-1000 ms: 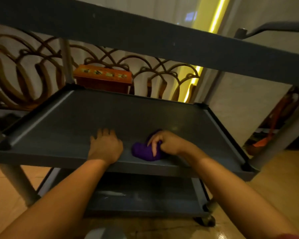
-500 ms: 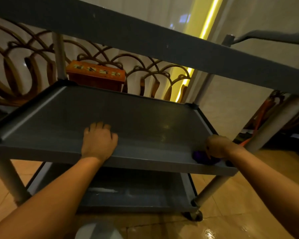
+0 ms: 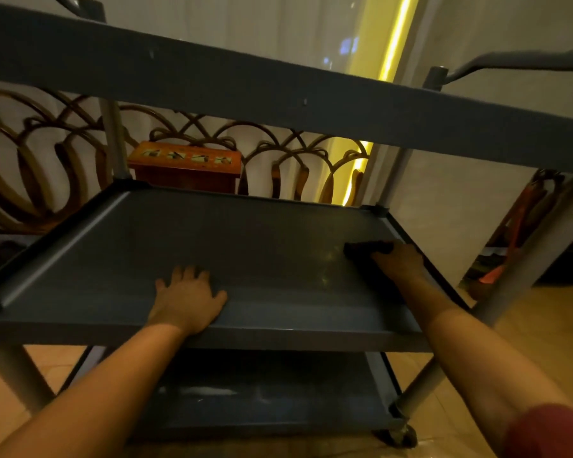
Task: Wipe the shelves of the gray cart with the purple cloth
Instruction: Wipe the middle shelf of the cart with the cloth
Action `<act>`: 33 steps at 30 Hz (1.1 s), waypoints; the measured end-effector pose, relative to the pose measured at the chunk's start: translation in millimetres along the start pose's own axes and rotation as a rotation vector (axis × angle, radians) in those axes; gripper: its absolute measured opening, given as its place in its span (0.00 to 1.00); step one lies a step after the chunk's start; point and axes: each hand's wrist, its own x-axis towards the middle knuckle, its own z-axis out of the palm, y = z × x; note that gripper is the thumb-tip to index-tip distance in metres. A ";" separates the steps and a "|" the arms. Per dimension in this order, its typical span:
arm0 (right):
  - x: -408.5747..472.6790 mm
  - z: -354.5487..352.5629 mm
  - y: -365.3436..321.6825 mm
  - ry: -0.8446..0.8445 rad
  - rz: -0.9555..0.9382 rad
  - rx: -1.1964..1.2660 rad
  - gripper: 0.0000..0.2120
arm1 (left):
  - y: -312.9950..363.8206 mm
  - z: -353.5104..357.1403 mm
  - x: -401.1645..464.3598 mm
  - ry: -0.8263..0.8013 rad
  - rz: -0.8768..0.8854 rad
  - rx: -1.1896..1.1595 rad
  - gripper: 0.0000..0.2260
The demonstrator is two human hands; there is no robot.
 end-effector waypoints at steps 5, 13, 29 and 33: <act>13.2 44.6 -33.0 -0.004 -0.144 0.086 0.11 | 2.2 3.0 -1.0 0.093 0.041 0.045 0.26; -94.8 113.8 -152.5 -0.438 -0.648 0.180 0.12 | 1.9 -12.5 -18.8 0.492 0.124 -0.395 0.20; -309.7 137.1 -222.5 -0.080 -1.484 0.457 0.35 | -100.5 -77.6 -137.9 0.146 -0.215 -1.774 0.24; -319.6 171.0 -213.4 -0.334 -1.508 0.425 0.41 | -110.9 -47.5 -153.1 0.178 -0.373 -1.851 0.24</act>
